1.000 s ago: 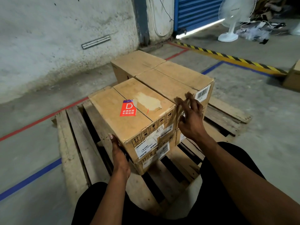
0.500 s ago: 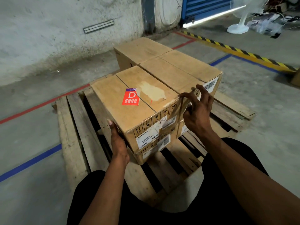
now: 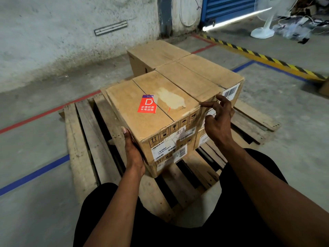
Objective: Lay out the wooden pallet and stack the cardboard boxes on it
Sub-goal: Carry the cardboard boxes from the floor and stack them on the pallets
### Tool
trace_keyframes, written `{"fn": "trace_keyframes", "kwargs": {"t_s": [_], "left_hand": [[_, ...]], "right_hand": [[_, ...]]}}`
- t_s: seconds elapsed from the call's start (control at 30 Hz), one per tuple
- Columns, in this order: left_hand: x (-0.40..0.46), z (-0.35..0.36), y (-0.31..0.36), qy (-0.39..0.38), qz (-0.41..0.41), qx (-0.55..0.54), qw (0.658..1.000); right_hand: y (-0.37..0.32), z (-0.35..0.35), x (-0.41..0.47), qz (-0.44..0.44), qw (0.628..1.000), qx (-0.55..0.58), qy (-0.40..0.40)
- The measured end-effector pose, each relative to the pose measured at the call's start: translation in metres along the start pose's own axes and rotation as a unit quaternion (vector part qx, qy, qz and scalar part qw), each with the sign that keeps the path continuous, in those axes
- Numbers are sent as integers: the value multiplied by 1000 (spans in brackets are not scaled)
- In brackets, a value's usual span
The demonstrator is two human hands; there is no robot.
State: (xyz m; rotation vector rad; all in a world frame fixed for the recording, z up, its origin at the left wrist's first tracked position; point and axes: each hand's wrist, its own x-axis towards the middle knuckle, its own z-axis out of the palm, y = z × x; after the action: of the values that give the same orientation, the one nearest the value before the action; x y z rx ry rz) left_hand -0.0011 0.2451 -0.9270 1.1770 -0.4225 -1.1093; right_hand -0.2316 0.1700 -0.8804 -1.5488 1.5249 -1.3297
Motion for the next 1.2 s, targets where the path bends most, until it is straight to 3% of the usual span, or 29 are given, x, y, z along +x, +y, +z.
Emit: {"fn": "trace_keyframes", "kwargs": {"t_s": [0.3,0.83,1.2], "left_hand": [[0,10,5,6,-26,-23,999],[8,4,0,-23,-44,-9,999],[-15,5,18,4,-6,87,996]], "right_hand": [[22,3,5,-74,993,-88,-20],[23,11,1,-115,973,-200,-2],[18,11,5,-130,970,-201,35]]}}
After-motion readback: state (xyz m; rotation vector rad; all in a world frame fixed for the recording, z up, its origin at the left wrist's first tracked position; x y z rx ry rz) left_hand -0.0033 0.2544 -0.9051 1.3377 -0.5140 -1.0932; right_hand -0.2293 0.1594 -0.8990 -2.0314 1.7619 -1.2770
